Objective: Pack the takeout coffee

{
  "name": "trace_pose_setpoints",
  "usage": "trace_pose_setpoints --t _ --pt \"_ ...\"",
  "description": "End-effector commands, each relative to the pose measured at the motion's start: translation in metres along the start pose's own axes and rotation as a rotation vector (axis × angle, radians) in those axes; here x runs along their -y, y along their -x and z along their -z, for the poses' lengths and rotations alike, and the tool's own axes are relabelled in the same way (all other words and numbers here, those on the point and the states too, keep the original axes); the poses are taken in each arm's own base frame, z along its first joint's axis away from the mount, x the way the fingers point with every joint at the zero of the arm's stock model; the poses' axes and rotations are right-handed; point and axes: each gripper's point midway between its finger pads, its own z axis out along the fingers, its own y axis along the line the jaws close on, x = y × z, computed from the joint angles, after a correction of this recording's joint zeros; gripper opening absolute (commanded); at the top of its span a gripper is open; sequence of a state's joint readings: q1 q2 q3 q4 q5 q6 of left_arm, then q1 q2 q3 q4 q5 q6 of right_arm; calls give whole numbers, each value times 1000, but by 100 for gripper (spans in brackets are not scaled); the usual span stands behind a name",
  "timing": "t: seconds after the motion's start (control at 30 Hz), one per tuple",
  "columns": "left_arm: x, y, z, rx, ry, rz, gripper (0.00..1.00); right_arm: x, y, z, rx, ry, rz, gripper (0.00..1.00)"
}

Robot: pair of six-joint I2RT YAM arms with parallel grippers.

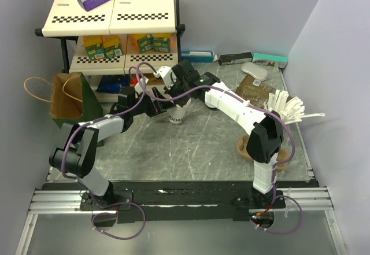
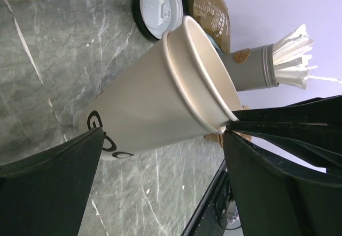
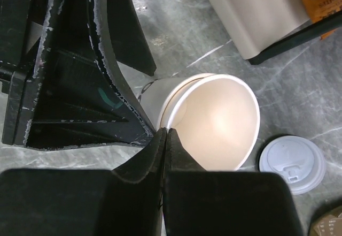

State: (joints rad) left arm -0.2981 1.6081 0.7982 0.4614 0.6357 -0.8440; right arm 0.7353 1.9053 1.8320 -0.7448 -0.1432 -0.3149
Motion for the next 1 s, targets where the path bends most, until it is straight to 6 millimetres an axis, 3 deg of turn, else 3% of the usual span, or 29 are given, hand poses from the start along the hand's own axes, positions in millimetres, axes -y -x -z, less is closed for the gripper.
trace_pose_setpoints --t 0.0,0.13,0.4,0.77,0.97 --pt "16 16 -7 25 -50 -12 99 -9 13 7 42 14 2 0" --pt "9 18 -9 29 -19 4 99 -9 13 8 45 11 2 0" --pt "-42 14 -12 61 201 63 99 -10 19 10 61 16 -16 0" --pt "-65 6 -15 56 271 103 99 -23 20 10 69 89 -11 0" --pt "-66 4 -19 43 263 122 99 -24 14 8 57 90 -6 0"
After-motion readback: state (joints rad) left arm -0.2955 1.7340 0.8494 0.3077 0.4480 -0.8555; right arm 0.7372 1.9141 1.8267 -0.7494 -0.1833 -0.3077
